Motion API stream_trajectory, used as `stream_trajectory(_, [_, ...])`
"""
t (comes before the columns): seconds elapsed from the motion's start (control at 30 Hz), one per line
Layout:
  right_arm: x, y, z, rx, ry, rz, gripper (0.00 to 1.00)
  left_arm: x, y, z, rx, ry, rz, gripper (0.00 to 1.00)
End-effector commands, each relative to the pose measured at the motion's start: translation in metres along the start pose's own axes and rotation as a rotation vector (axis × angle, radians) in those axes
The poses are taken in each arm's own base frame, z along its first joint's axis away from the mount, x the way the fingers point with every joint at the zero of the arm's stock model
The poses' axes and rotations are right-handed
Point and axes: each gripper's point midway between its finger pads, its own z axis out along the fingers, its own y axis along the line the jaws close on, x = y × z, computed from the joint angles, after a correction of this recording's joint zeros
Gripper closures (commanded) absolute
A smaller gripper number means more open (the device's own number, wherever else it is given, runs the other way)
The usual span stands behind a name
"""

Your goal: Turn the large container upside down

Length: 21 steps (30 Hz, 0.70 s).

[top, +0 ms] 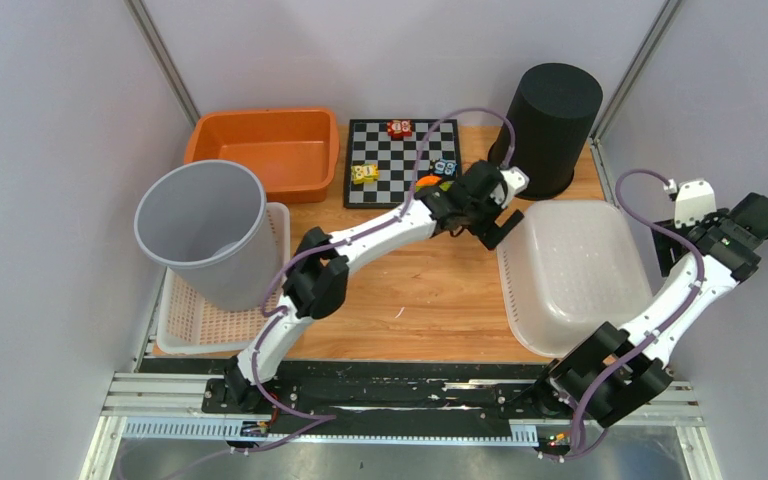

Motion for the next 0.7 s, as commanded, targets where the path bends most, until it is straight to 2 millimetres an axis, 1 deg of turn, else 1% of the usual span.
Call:
stream_trajectory(0.0, [-0.035, -0.001, -0.033, -0.019, -0.128, 0.089, 0.24, -0.081, 0.031, -0.096, -0.054, -0.186, 0.051, 0.0])
stream_trajectory(0.03, [-0.044, 0.001, -0.039, -0.03, -0.16, 0.101, 0.22, -0.085, 0.031, -0.11, -0.053, -0.19, 0.071, 0.0])
stream_trajectory(0.1, [-0.061, 0.012, -0.052, -0.08, -0.214, 0.117, 0.19, -0.088, 0.032, -0.135, -0.057, -0.188, 0.108, 0.0])
stream_trajectory(0.2, [-0.084, 0.035, -0.069, -0.158, -0.27, 0.114, 0.17, -0.086, 0.033, -0.173, -0.066, -0.172, 0.155, 0.0])
stream_trajectory(0.23, [-0.091, 0.045, -0.074, -0.185, -0.283, 0.099, 0.16, -0.084, 0.033, -0.186, -0.067, -0.162, 0.174, 0.0])
stream_trajectory(0.27, [-0.097, 0.056, -0.079, -0.209, -0.297, 0.082, 0.16, -0.081, 0.038, -0.198, -0.095, -0.149, 0.19, 0.0])
stream_trajectory(0.3, [-0.104, 0.069, -0.083, -0.236, -0.311, 0.056, 0.16, -0.074, 0.041, -0.212, -0.114, -0.125, 0.212, 0.0])
stream_trajectory(0.43, [-0.131, 0.126, -0.105, -0.373, -0.38, -0.035, 0.14, -0.056, 0.066, -0.27, -0.238, -0.079, 0.29, 0.0])
stream_trajectory(0.5, [-0.142, 0.152, -0.116, -0.454, -0.409, -0.073, 0.13, -0.046, 0.08, -0.303, -0.294, -0.068, 0.301, 0.0])
stream_trajectory(0.57, [-0.151, 0.177, -0.124, -0.528, -0.431, -0.126, 0.13, -0.037, 0.095, -0.34, -0.332, -0.072, 0.293, 0.0])
stream_trajectory(0.6, [-0.155, 0.193, -0.128, -0.572, -0.442, -0.168, 0.13, -0.033, 0.103, -0.364, -0.357, -0.089, 0.286, 0.0])
stream_trajectory(0.63, [-0.156, 0.2, -0.128, -0.588, -0.439, -0.188, 0.13, -0.027, 0.111, -0.381, -0.379, -0.096, 0.281, 0.0])
stream_trajectory(0.67, [-0.159, 0.216, -0.13, -0.625, -0.442, -0.233, 0.12, -0.021, 0.119, -0.399, -0.402, -0.099, 0.283, 0.0])
